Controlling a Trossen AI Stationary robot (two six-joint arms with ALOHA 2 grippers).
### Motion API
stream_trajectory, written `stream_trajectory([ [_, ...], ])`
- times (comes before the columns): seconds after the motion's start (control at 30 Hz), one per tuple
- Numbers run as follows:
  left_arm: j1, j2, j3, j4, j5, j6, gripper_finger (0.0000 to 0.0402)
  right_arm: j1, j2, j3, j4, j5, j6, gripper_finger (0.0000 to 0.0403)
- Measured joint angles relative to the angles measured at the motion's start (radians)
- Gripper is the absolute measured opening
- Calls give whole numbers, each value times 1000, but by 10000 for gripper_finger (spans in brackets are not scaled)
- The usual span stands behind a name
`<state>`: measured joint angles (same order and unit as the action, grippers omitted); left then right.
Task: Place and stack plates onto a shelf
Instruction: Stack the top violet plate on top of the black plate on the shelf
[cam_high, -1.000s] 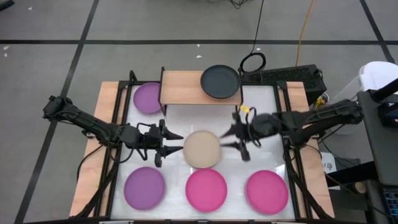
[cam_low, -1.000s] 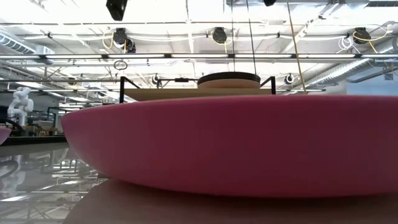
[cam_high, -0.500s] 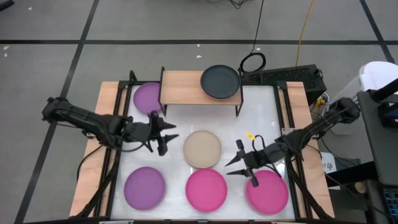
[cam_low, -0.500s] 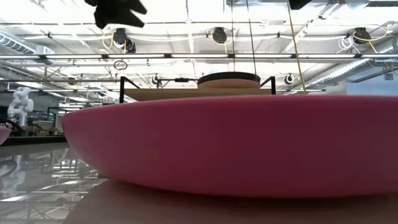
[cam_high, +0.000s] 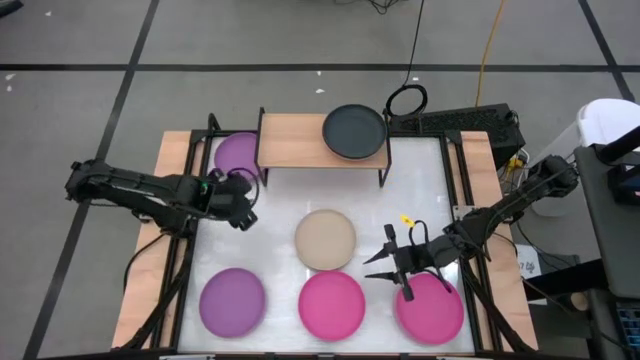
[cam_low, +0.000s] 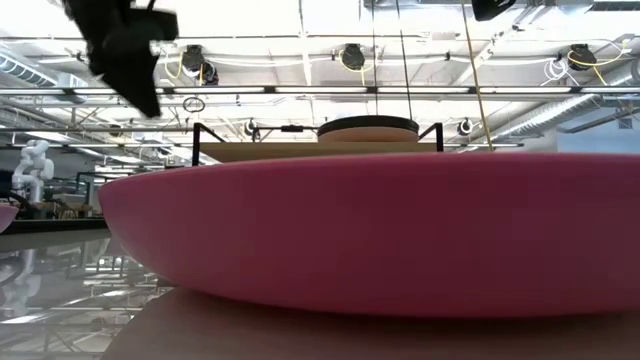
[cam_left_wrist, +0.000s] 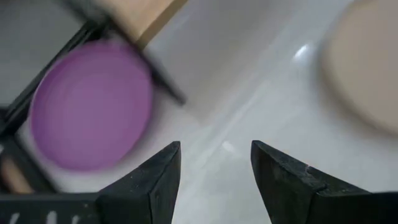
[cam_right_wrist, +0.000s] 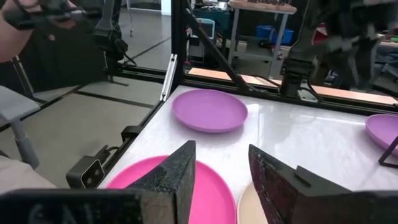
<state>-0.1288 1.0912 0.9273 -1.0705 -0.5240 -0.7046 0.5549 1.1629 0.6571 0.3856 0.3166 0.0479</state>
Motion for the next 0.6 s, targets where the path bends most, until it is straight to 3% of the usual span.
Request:
stream_trajectory([
  [0.23,141,3,-148,20,-1,72,200,0,0,0,7,0,-8,130],
  [0.6,341,4,-341,336,-1,338,200,0,0,0,7,0,-16,130],
])
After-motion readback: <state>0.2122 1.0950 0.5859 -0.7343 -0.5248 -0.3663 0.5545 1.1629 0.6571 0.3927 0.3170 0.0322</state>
